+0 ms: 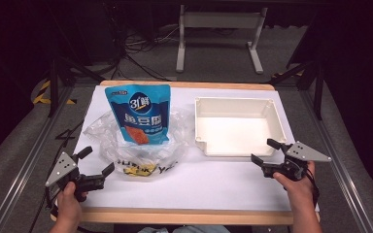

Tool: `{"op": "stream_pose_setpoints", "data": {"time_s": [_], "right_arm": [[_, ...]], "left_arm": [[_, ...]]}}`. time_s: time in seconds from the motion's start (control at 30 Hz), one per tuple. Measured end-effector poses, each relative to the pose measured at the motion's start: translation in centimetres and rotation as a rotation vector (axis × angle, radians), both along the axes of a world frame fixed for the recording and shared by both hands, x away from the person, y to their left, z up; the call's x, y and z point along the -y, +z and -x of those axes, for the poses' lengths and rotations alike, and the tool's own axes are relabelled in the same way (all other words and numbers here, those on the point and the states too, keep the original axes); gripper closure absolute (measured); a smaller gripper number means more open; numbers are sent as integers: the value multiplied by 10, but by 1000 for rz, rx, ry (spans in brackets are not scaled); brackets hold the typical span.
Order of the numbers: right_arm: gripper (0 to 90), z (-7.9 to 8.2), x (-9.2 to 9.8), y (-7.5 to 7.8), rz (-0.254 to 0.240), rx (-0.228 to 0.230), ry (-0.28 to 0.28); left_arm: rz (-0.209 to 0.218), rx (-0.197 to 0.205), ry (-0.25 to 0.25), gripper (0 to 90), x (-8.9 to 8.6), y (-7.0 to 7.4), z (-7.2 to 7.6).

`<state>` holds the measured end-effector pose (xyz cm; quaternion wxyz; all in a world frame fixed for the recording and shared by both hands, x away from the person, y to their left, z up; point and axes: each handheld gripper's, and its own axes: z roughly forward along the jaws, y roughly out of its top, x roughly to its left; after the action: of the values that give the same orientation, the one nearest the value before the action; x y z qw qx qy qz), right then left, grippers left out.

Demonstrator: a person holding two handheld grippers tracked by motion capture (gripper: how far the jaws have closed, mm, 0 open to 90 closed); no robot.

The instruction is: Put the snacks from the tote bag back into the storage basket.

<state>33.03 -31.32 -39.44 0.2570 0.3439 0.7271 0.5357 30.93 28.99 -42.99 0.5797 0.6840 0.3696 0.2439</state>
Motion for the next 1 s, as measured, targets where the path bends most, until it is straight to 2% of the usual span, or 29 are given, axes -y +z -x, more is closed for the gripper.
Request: {"op": "stream_pose_setpoints", "data": {"time_s": [0.13,0.2,0.27,0.3,0.37,0.4,0.47,0.5,0.57,0.67,0.77,0.87,1.0], "right_arm": [[93,-2,-3,0,-39,-8,12],[36,-2,-6,1,-54,-9,16],[20,-3,-10,3,-48,-17,27],[24,-3,-12,4,-41,-16,14],[40,-2,-15,6,-29,-24,8],[75,-1,-15,7,-2,5,-19],[120,1,-14,9,-11,28,-23],[137,0,-14,11,-8,14,-24],[175,0,-15,13,-13,4,-18],[175,-1,-17,15,-14,0,-30],[196,-4,-23,20,30,0,-11],[201,-9,-30,28,38,2,21],[207,-14,-33,40,43,16,29]], "left_arm": [[-13,-11,-21,2,5,2,2],[-28,2,-27,2,9,4,3],[-52,16,-31,2,12,5,3],[-73,15,-34,2,13,6,4],[-82,27,-33,2,14,6,3],[-79,22,-33,2,14,6,3],[-78,18,-34,2,14,6,3],[-66,21,-31,2,14,5,3],[-70,15,-30,2,13,5,3],[-68,13,-27,2,14,4,2],[-67,24,-22,2,14,4,3],[-65,27,-26,2,13,6,3],[-71,28,-32,2,13,7,3]]}}
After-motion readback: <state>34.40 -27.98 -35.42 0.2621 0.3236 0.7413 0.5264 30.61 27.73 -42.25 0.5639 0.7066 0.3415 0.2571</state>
